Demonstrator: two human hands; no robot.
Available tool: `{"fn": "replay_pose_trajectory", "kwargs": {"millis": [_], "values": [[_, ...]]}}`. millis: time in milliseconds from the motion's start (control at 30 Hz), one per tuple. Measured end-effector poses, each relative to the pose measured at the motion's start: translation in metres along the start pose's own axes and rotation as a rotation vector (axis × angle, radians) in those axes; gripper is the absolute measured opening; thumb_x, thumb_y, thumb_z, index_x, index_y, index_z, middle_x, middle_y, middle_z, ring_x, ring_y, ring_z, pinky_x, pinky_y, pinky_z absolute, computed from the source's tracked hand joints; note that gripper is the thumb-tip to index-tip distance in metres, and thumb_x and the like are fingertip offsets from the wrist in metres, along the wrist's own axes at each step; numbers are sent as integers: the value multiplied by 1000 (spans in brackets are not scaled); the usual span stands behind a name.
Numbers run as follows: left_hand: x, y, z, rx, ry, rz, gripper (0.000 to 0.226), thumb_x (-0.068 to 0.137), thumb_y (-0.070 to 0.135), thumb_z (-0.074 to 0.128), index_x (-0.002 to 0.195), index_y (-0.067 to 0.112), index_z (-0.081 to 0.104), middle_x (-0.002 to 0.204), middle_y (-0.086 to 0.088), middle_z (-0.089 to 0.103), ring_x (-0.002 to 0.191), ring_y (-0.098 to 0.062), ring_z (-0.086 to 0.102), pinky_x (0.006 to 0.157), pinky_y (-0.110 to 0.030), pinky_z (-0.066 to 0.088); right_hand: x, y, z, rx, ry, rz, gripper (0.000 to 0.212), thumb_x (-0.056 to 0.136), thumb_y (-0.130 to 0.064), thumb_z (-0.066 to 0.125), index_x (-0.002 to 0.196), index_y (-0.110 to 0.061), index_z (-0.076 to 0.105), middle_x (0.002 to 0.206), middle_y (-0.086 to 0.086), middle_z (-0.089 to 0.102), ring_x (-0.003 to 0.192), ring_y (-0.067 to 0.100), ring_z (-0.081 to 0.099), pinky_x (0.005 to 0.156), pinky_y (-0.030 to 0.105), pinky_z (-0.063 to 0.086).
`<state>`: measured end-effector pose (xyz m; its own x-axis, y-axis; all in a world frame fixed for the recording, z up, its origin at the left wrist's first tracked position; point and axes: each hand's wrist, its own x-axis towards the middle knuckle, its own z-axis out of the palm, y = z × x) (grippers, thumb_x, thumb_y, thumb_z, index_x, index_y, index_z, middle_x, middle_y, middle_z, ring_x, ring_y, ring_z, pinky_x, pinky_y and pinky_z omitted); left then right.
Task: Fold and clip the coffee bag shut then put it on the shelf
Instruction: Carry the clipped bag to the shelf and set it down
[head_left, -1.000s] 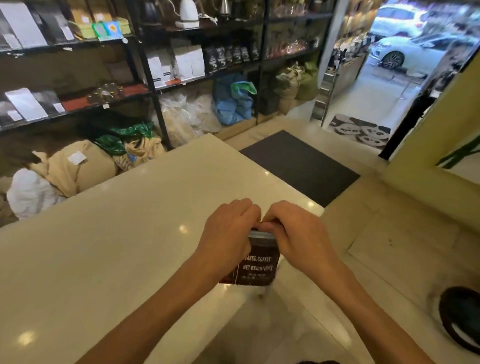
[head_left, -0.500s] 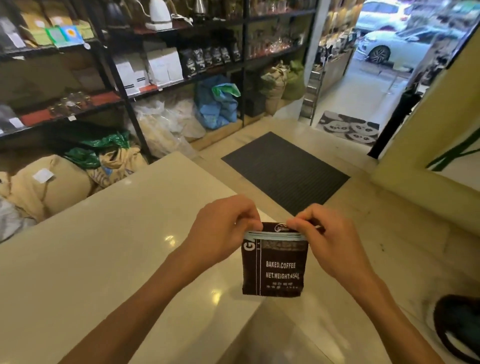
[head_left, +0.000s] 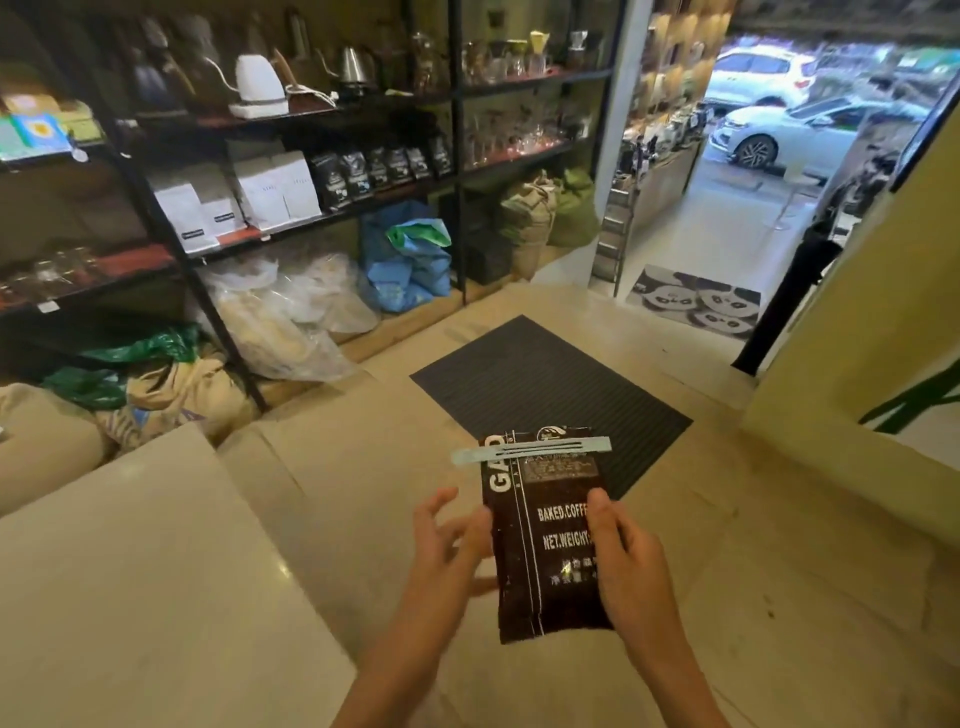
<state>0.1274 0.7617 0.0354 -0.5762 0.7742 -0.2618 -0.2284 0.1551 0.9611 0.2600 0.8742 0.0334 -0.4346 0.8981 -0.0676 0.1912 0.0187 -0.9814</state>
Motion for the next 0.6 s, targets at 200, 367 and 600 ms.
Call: {"fn": "replay_pose_trajectory", "kwargs": {"millis": [200, 367, 600], "values": [[74, 13, 74, -15, 276, 126, 49, 86, 58, 30, 92, 18, 58, 59, -16, 70, 41, -25, 62, 37, -31, 52, 120, -21, 7, 6, -27, -69, 52, 90, -61, 34, 84, -24, 70, 73, 1, 76, 69, 5, 74, 56, 14, 53], [173, 35, 38, 126, 550, 151, 46, 88, 66, 20, 76, 32, 50, 48, -5, 63, 32, -16, 54, 32, -25, 43, 218, -35, 76, -88, -269, -149, 53, 84, -77, 28, 98, -35, 58, 81, -8, 72, 77, -5, 71, 58, 12, 55], [329, 77, -41, 132, 654, 188, 53, 87, 64, 21, 92, 26, 58, 73, 16, 73, 59, -2, 69, 46, -14, 51, 376, -68, 182, -165, -475, -223, 52, 87, -71, 31, 101, -29, 59, 85, -2, 73, 79, 2, 73, 62, 24, 62]]}}
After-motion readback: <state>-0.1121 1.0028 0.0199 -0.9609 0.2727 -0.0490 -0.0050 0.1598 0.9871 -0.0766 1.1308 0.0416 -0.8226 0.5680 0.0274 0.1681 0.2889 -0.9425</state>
